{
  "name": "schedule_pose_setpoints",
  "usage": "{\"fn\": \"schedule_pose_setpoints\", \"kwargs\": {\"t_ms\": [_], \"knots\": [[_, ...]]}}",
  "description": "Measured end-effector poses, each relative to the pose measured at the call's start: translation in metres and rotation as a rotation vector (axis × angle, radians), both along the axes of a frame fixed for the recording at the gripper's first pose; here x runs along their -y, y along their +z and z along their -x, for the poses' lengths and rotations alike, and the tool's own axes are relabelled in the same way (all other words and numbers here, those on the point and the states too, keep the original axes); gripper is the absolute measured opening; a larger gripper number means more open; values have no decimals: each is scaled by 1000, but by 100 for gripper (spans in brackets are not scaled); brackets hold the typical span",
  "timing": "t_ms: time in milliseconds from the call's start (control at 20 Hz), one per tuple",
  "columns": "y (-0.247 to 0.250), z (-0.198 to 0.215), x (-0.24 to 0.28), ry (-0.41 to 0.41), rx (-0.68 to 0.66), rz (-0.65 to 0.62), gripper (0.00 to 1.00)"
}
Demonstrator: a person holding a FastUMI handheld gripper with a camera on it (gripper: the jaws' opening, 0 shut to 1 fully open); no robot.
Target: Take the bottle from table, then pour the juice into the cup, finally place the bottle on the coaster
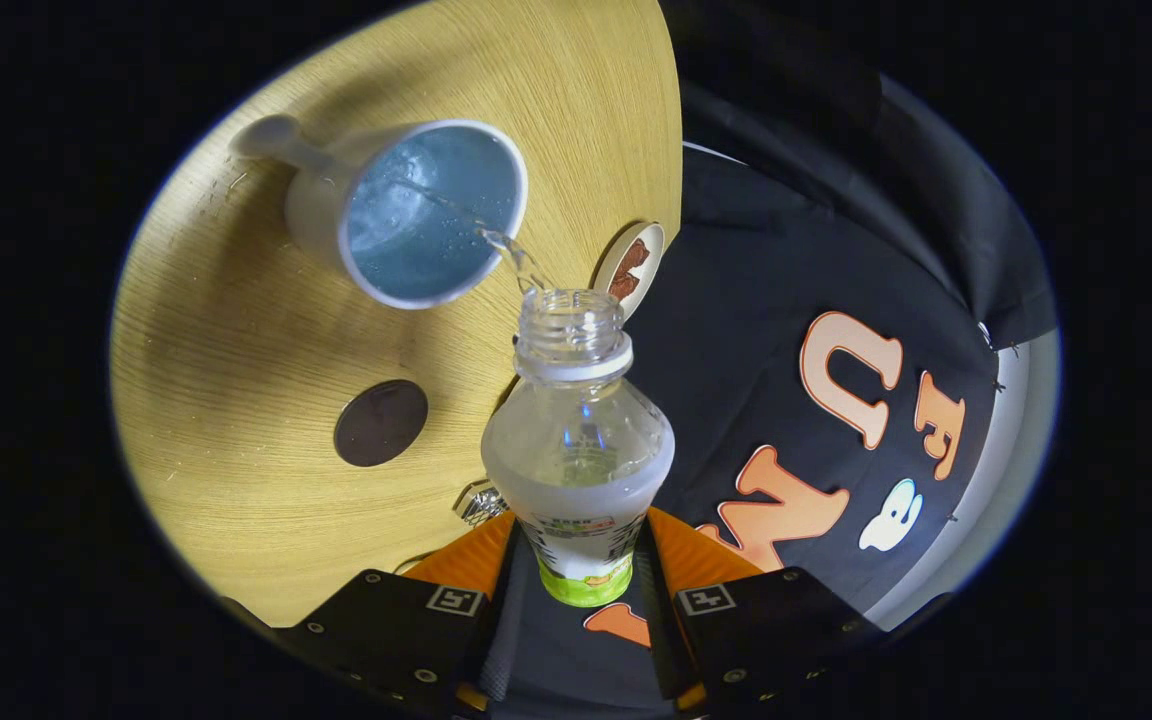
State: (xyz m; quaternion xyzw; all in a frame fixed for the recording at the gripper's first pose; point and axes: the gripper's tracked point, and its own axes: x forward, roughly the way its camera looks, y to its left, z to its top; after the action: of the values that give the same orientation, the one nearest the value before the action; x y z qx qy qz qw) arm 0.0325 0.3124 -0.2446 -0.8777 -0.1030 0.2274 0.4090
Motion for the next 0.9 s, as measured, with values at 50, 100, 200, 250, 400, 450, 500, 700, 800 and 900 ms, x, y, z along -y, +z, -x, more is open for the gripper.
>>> {"fn": "schedule_pose_setpoints", "kwargs": {"t_ms": [50,100,200,250,400,450,500,700,800,900], "knots": [[0,-1,-1,1,2,1,56],[1,-2,-1,1,4,4,56],[2,-3,-1,1,7,13,56],[2,-3,0,-3,7,18,56],[3,-2,-5,5,11,31,56],[3,-3,-5,8,12,34,56],[4,-3,-6,10,13,37,56],[8,-3,-8,15,16,47,56],[7,-4,-8,17,18,55,56],[8,-3,-9,22,19,64,56]]}}
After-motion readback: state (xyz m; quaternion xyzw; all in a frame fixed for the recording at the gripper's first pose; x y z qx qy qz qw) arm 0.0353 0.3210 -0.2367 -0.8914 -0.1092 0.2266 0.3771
